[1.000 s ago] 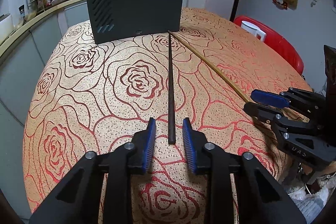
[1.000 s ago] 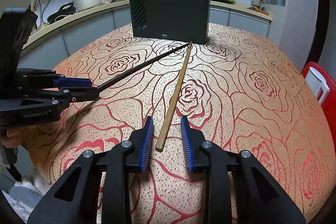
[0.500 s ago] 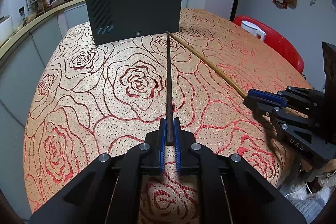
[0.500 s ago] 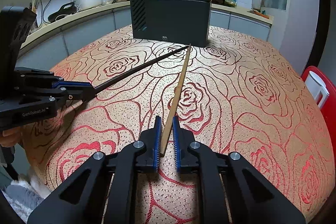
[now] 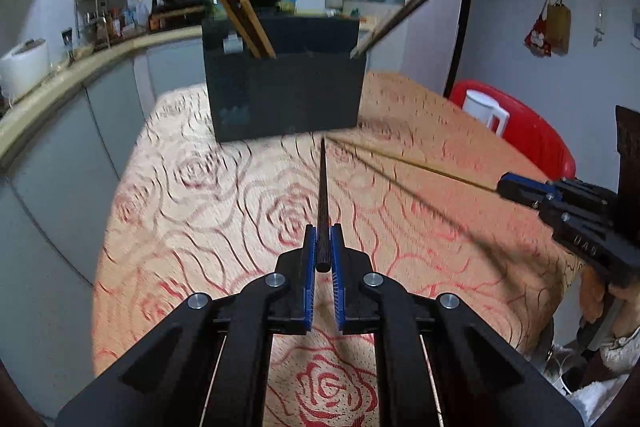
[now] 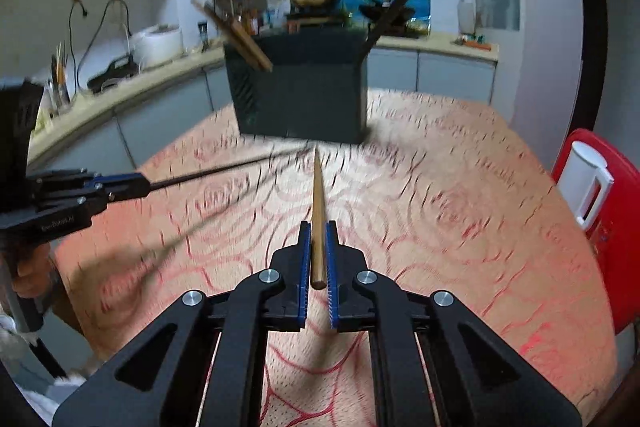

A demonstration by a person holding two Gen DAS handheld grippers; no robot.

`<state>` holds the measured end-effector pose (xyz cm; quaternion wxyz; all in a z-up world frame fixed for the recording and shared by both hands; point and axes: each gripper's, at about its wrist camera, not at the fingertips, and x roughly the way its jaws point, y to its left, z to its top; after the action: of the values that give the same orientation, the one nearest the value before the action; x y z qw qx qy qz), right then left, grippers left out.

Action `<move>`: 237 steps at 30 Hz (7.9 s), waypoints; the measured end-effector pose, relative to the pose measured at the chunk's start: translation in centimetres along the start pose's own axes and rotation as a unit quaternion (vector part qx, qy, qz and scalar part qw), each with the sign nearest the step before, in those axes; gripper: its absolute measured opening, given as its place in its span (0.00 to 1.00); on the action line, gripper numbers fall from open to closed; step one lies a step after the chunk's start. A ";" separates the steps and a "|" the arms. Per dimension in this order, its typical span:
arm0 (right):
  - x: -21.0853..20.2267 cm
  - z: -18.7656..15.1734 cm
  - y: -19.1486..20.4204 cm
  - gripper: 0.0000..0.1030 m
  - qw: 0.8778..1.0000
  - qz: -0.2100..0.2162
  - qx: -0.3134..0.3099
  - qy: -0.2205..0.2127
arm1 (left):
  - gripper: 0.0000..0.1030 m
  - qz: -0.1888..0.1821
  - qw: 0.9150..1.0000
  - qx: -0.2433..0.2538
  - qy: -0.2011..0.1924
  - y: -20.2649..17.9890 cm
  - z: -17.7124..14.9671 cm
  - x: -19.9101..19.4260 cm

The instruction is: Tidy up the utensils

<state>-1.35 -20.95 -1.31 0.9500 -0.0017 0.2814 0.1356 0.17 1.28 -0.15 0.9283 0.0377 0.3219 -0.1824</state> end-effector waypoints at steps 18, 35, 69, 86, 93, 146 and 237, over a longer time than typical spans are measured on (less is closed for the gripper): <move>-1.5 12.5 -4.1 0.07 0.994 0.060 0.039 -0.082 | 0.07 0.019 0.998 0.000 -0.067 2.3 11.0 -2.4; -0.3 20.8 -2.9 0.07 0.992 0.070 0.019 -0.103 | 0.07 0.016 0.998 0.004 -0.066 3.0 18.5 -1.9; 5.4 29.3 -3.7 0.07 0.992 0.011 0.004 -0.122 | 0.07 0.060 0.993 -0.014 -0.104 1.4 30.3 2.7; 9.4 25.8 -2.3 0.08 0.998 0.026 0.002 -0.064 | 0.08 0.054 0.996 -0.031 -0.066 3.3 25.9 6.2; 8.9 25.4 -3.2 0.49 0.997 0.031 0.025 -0.067 | 0.42 0.069 0.994 -0.028 -0.083 3.3 25.8 5.1; 5.6 10.7 -0.5 0.93 0.998 -0.038 0.010 -0.043 | 0.93 0.151 0.984 -0.066 -0.069 1.2 10.0 3.7; 4.8 9.4 0.9 0.93 0.996 -0.056 0.015 -0.068 | 0.93 0.177 0.977 -0.079 -0.085 0.5 8.6 3.1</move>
<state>7.26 -18.14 4.09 0.9729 0.0057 0.2175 0.0783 7.60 -0.88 4.73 0.9699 0.0047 0.2432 0.0079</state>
